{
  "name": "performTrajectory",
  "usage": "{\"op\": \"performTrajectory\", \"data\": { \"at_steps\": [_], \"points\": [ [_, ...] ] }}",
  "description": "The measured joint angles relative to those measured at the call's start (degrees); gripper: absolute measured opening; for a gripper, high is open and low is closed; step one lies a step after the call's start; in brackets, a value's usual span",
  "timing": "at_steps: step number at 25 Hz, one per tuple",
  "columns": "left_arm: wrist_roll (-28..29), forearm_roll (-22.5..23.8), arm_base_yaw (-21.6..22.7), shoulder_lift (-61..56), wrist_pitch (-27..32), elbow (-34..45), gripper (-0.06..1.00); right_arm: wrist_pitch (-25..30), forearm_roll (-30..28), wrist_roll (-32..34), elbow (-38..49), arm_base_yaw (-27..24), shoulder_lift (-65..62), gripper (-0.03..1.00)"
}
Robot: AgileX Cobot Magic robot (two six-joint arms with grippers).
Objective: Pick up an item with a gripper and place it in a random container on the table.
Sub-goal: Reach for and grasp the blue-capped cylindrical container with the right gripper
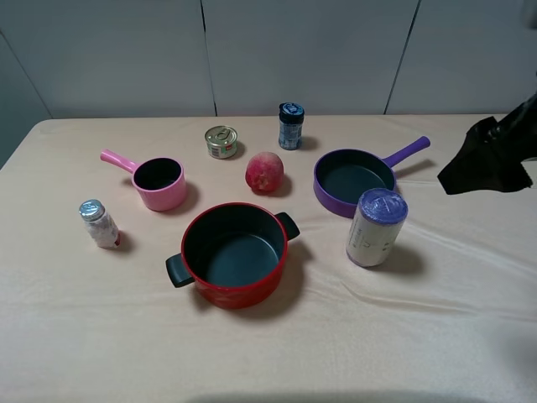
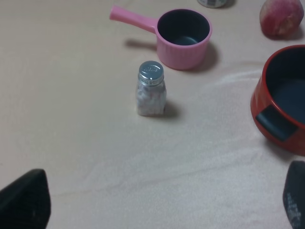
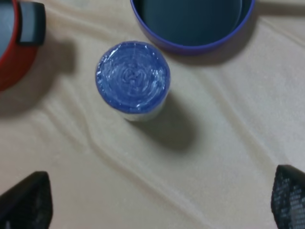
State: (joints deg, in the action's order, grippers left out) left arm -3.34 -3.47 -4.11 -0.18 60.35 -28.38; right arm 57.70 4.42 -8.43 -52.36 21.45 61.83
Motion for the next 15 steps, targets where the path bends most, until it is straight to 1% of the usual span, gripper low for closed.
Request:
{"op": "performTrajectory", "data": {
  "at_steps": [15],
  "points": [
    [0.0, 0.0, 0.0, 0.0, 0.0, 0.0, 0.99, -3.4, 0.1, -3.3, -0.8, 0.0, 8.9, 0.69]
  ]
}}
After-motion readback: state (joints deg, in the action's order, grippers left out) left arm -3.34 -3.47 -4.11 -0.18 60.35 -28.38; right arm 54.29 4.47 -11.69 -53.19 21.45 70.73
